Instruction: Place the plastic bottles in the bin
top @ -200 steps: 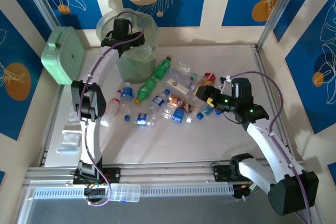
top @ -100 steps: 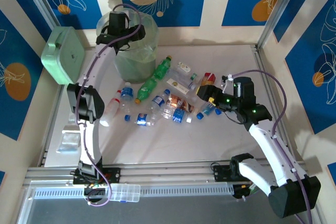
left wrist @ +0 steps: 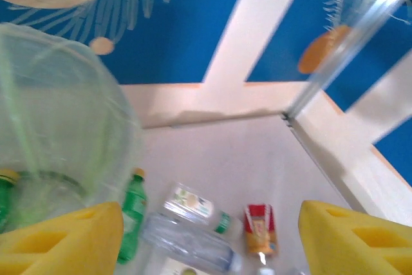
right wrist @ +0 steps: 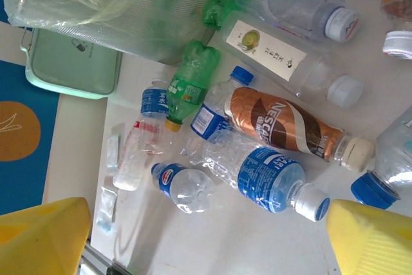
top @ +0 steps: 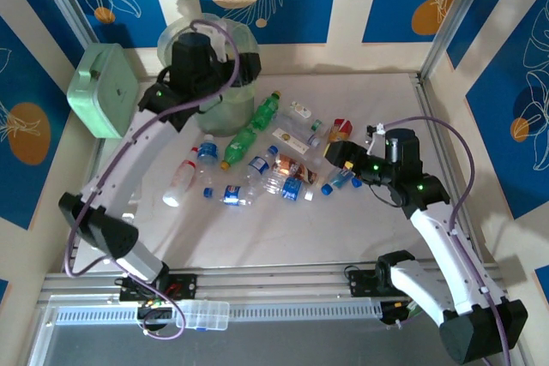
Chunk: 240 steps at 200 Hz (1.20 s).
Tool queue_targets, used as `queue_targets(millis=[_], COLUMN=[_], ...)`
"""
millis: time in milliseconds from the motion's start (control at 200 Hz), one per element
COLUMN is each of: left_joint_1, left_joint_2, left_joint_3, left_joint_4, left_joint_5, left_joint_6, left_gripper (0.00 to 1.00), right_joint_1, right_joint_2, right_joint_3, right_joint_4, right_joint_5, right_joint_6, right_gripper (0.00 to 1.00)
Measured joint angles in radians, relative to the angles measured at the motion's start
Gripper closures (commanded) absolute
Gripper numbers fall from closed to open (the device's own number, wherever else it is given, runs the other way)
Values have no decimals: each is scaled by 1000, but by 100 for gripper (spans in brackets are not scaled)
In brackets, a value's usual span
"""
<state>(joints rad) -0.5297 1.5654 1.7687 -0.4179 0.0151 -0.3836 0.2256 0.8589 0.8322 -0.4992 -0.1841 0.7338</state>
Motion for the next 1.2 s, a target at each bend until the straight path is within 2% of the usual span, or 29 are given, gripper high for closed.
queue_targets(millis=[195,325,450,540,650,760,910,1200], left_joint_1=[-94,-120,-124,-124,-124,-124,-124,-124], left_joint_2=[-119,-182,-270,-317,-360,-373,-375,-432], left_joint_3=[-253,-397,-531,-587,-648,-687,-689,-697], left_joint_4=[43,51,66,79,127,153,167,199], left_joint_5=[5,-3,-55,-96,-130,-140,-140,-140], left_joint_6=[-20,-32,-34,-27,-27,-27,-27,-26], left_gripper=[30,30,28,28,28,28,27,26], right_joint_1=[3,1,-20,-53,-162,-249,-284,-330], right_joint_2=[5,33,90,130,181,246,388,644], right_joint_3=[19,24,25,24,23,23,52,222], right_joint_4=[-117,-203,-283,-302,-286,-256,-257,-314], right_joint_5=[201,340,439,460,442,439,443,464], right_joint_6=[89,196,320,370,407,437,472,514], right_gripper=[11,14,14,14,14,8,0,1])
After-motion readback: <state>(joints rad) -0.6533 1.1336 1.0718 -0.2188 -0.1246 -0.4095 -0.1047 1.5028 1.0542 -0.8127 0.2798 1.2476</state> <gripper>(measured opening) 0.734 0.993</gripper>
